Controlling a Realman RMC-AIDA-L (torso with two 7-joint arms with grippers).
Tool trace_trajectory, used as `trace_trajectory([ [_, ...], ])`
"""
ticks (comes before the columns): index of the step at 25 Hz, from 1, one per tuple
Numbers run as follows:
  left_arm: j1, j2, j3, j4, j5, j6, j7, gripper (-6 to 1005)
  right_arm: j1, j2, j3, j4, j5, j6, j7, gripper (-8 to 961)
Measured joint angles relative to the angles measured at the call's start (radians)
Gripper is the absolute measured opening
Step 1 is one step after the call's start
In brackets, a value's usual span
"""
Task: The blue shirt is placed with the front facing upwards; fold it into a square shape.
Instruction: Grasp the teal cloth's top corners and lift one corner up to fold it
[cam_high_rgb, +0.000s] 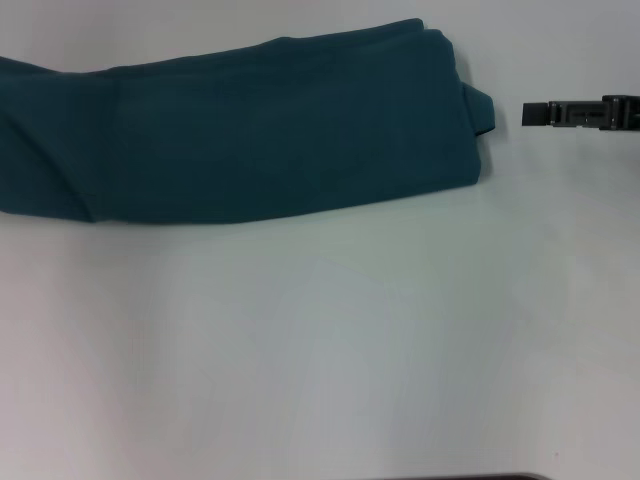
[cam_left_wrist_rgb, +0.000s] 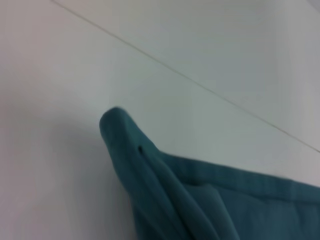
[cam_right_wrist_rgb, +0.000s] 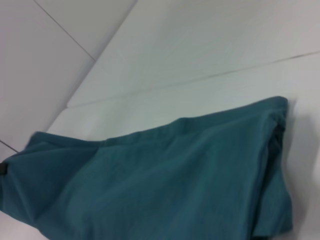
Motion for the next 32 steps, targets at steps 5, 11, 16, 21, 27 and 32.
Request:
trace_trajectory([
  [5,-0.004,-0.02,-0.008,-0.001,-0.011,0.045,-0.022,16,0.0,0.006,0.003,0.001,-0.007,0.0,0.001,872],
  [11,-0.026,-0.037,-0.01,-0.01,-0.03,0.08,-0.027,17,0.026,0.045,-0.002,0.003,0.01,-0.011,-0.048,871],
  [16,-0.042,-0.035,-0.011,-0.023,-0.142,0.139,-0.019,17,0.079,0.109,-0.004,0.004,0.015,-0.042,-0.176,871],
  [21,-0.047,-0.045,-0.006,-0.047,-0.232,0.174,-0.016,16,0.113,0.144,-0.005,0.039,0.083,-0.013,-0.313,870],
  [27,-0.048,-0.049,-0.01,-0.042,-0.283,0.175,0.005,16,0.11,0.144,-0.022,0.196,0.265,0.089,-0.598,793],
  [32,-0.044,-0.049,-0.011,-0.041,-0.353,0.181,0.022,16,0.123,0.148,-0.022,0.33,0.344,0.223,-0.862,610],
])
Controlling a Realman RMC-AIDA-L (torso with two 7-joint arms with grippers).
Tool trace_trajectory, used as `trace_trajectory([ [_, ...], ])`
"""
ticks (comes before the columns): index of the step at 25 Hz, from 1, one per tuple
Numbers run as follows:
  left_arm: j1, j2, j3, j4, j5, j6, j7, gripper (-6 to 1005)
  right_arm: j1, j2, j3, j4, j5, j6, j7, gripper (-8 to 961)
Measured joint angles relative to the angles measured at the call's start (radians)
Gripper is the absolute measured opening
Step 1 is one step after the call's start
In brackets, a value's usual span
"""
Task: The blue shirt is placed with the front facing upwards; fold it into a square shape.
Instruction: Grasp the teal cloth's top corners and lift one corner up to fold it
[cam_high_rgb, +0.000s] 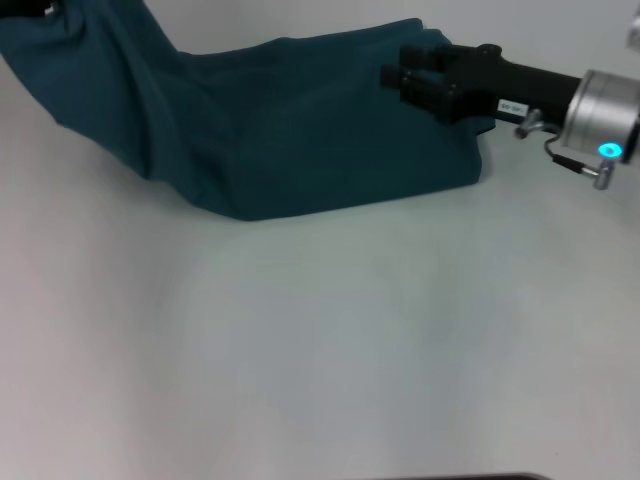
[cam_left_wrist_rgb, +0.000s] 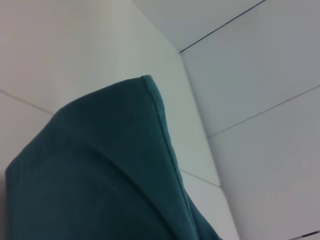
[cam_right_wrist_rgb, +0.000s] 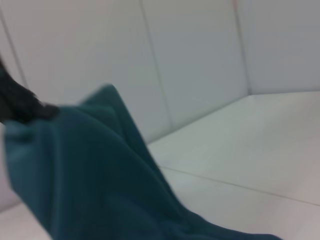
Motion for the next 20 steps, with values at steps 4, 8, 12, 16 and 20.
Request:
trace_trajectory([
  [4,-0.003,0.001,0.003,-0.001,-0.042,0.006,0.004,16,0.051,0.006,-0.001,0.143,0.076,0.1,-0.208,486],
  [8,-0.007,0.001,0.008,-0.004,-0.073,0.015,0.006,16,0.141,0.013,0.007,0.341,0.188,0.142,-0.482,346],
  [12,-0.011,-0.002,0.008,-0.001,-0.078,0.019,0.015,17,0.236,0.02,0.027,0.512,0.271,0.198,-0.739,160],
  [16,-0.01,-0.009,0.005,0.002,-0.096,0.018,0.028,17,0.296,0.025,0.13,0.606,0.276,0.306,-0.878,57],
  [20,-0.006,-0.011,0.006,0.003,-0.116,0.025,0.031,17,0.332,0.026,0.201,0.649,0.25,0.379,-0.914,8],
])
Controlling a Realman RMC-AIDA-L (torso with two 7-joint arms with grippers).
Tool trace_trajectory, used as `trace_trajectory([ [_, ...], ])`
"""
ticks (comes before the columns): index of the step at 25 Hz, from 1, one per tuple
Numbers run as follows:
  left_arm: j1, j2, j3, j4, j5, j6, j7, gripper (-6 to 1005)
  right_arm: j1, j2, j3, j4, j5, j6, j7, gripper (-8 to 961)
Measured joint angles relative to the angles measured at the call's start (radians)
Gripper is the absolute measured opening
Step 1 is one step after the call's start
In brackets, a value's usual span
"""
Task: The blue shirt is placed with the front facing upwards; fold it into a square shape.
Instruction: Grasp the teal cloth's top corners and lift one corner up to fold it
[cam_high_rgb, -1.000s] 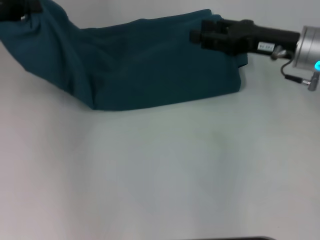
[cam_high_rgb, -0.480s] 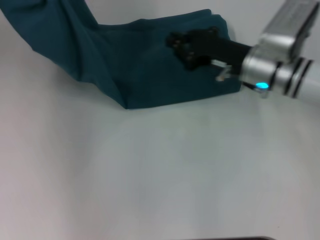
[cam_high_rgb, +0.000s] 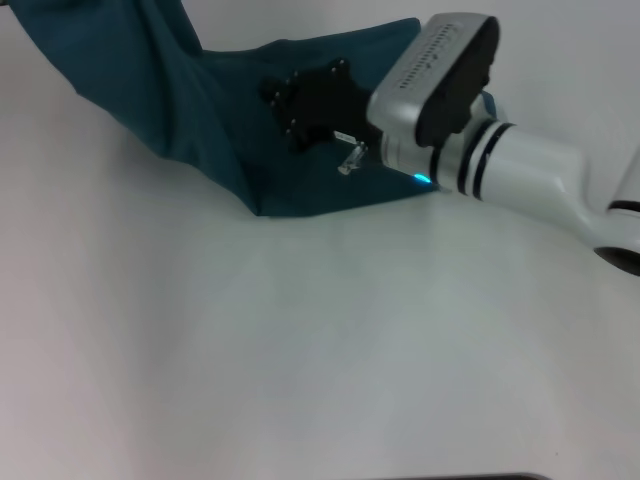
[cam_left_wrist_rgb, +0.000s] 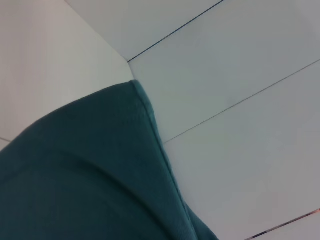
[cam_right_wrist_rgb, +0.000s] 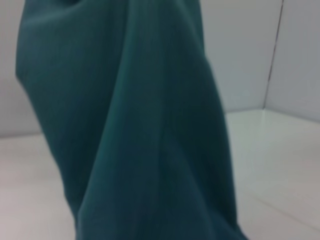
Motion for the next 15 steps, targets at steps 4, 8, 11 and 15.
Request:
trace_trajectory([
  [4,0.002,-0.002,0.001,0.0,-0.019,0.008,0.008,16,0.056,0.0,0.049,0.049,-0.1,0.105,0.005,10],
  [8,0.003,-0.003,0.004,0.0,-0.027,0.015,0.011,16,0.073,0.0,0.153,0.073,-0.316,0.132,-0.005,10],
  [11,0.003,-0.005,0.003,0.002,-0.028,0.017,0.011,17,0.069,0.0,0.224,0.074,-0.401,0.15,-0.006,10],
  [15,0.006,-0.005,0.001,0.009,-0.028,0.018,0.012,17,0.001,-0.019,0.352,0.079,-0.437,0.148,-0.022,10],
])
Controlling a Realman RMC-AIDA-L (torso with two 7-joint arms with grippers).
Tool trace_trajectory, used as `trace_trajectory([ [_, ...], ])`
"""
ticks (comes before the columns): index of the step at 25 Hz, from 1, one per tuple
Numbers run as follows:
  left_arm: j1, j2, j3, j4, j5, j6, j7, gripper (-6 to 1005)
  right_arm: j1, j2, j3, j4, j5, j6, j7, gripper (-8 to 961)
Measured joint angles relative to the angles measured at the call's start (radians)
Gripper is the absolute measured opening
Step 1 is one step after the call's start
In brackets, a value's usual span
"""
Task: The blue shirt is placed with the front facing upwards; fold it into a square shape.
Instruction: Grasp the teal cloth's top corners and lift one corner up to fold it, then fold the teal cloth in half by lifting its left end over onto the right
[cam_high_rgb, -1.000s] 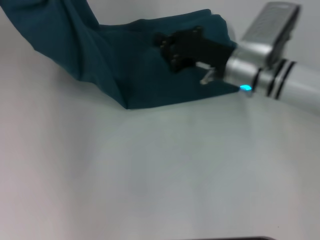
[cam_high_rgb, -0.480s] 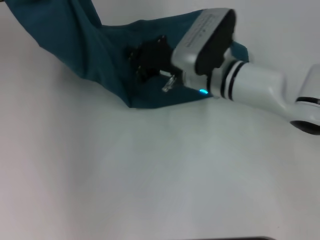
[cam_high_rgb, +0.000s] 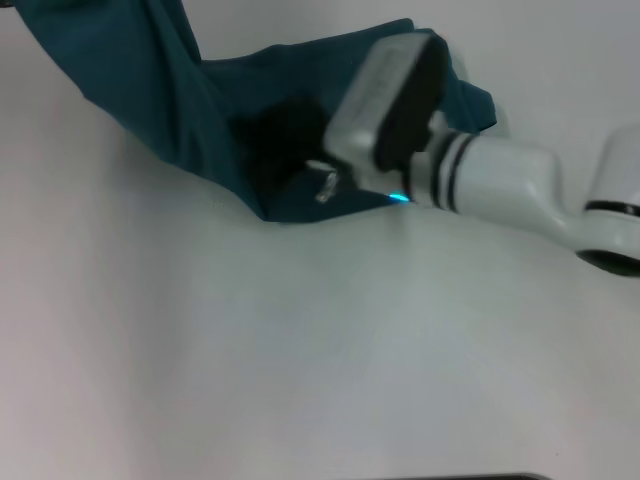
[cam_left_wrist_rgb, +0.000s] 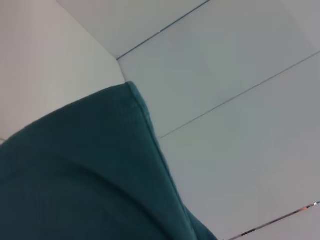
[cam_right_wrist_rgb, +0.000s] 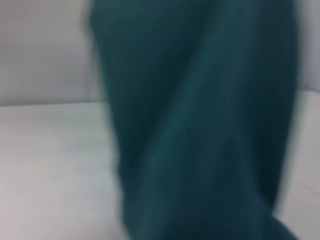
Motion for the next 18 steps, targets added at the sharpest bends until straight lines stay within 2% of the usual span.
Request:
trace_trajectory([
  [4,0.011,0.003,-0.005,0.001,0.0,-0.002,0.001,17,-0.111,-0.021,0.078,-0.05,-0.002,-0.07,-0.011,11],
  [9,0.022,0.002,-0.007,0.002,0.0,-0.006,0.004,16,-0.207,-0.013,0.05,-0.14,-0.036,-0.222,-0.044,11],
  [15,0.029,0.0,-0.02,0.025,0.0,-0.006,0.016,16,-0.352,-0.006,0.051,-0.128,-0.094,-0.458,-0.154,11],
  [18,0.037,-0.004,-0.026,0.026,0.0,-0.006,0.016,16,-0.378,-0.01,0.049,-0.125,-0.095,-0.502,-0.099,11],
])
